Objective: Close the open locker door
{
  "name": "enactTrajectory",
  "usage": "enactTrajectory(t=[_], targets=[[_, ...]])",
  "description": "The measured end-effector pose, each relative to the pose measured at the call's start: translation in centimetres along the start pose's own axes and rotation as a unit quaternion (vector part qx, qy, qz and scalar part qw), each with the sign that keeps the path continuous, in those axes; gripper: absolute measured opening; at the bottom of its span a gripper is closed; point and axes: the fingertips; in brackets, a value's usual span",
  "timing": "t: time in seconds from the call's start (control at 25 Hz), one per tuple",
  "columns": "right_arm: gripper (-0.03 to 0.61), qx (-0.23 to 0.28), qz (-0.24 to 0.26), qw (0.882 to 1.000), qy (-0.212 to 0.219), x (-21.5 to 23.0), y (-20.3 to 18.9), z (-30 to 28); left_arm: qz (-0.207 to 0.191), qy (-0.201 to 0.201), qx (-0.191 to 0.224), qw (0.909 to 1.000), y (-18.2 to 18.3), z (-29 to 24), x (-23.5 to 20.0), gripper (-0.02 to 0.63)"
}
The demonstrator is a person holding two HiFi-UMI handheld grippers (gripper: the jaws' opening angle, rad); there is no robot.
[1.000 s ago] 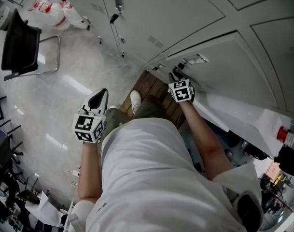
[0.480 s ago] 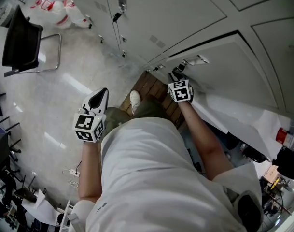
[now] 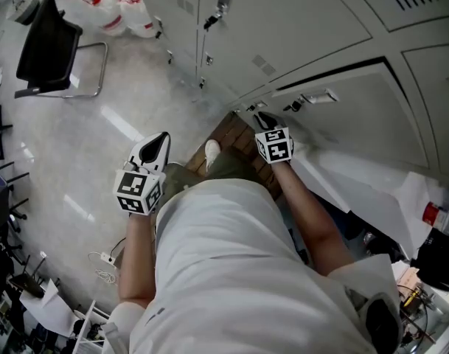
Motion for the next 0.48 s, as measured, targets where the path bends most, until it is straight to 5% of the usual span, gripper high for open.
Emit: enactTrajectory(t=[0.48], targets=[[0.011, 0.137, 0.060, 0.982, 0.115, -11.9, 13.5, 4.9, -0.005, 0.041, 0.074, 0.9964, 3.5, 6.1, -2.6, 0.005]])
Point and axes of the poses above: the fingertips, and each gripper's own axes: z backward along the fingers, x to its right, y out of its top, and after that the axes turned 1 degree about y, right-handed
